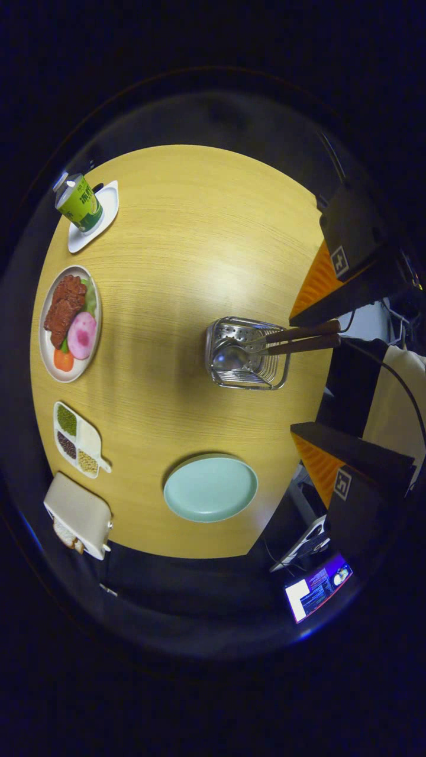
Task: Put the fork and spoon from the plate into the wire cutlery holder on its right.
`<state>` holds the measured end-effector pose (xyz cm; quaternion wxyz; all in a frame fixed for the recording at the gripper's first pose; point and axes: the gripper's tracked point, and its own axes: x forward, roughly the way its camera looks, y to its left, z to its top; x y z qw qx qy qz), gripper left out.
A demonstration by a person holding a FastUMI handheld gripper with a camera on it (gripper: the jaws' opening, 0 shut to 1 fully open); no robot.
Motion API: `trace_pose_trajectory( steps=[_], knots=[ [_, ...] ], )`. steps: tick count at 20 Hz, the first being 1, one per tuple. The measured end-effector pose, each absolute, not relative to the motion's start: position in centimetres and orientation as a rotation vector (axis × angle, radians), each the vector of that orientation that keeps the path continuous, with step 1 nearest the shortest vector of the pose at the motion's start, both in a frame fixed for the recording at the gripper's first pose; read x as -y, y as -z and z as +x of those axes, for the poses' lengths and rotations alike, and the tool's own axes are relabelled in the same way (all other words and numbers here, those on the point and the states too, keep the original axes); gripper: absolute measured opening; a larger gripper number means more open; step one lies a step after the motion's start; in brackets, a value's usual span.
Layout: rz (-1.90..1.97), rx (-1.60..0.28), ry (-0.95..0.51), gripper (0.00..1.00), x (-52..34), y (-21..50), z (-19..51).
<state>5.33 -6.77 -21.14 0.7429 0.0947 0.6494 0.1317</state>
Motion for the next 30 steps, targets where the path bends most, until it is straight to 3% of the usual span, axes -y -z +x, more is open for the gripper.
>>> trace_pose_trajectory(
  steps=[11, 23, 30],
  knots=[
    [0.392, -0.865, -0.277, 0.99, 7.7, 11.0, 5.0],
    [0.283, -0.231, -0.295, 0.99, 8.7, -2.5, 1.2],
    [0.24, 0.138, -0.191, 0.99, 11.2, -9.7, -1.4]
  ],
)
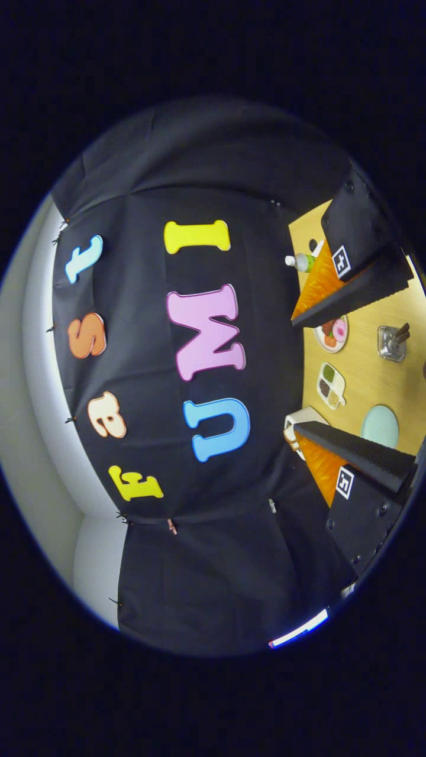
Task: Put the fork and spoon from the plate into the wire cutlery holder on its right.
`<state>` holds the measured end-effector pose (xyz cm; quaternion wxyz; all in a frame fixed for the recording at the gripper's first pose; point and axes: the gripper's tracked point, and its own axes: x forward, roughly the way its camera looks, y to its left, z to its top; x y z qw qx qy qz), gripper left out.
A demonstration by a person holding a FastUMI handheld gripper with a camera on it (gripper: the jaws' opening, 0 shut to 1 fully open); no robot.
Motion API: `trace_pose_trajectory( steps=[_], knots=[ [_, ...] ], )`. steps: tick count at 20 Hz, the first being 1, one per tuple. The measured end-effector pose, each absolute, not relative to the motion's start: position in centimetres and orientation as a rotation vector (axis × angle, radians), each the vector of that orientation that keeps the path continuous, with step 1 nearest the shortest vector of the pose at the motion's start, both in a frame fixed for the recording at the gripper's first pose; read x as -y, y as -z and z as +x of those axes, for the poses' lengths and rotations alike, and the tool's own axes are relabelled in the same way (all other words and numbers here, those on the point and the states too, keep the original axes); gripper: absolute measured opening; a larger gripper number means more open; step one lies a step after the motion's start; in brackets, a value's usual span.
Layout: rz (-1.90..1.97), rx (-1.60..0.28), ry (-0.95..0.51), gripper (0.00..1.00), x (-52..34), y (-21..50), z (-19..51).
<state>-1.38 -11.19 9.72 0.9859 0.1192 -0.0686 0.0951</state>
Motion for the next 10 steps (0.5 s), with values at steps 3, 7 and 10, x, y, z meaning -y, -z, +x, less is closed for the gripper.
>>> trace_pose_trajectory(
  steps=[3, 7, 10],
  knots=[
    [0.235, 0.192, -0.134, 0.99, 12.5, -10.0, -1.6],
    [0.231, 0.132, -0.165, 0.99, 11.3, -7.9, -1.1],
    [0.2, 0.1, -0.182, 0.99, 11.1, -7.0, -0.4]
  ],
)
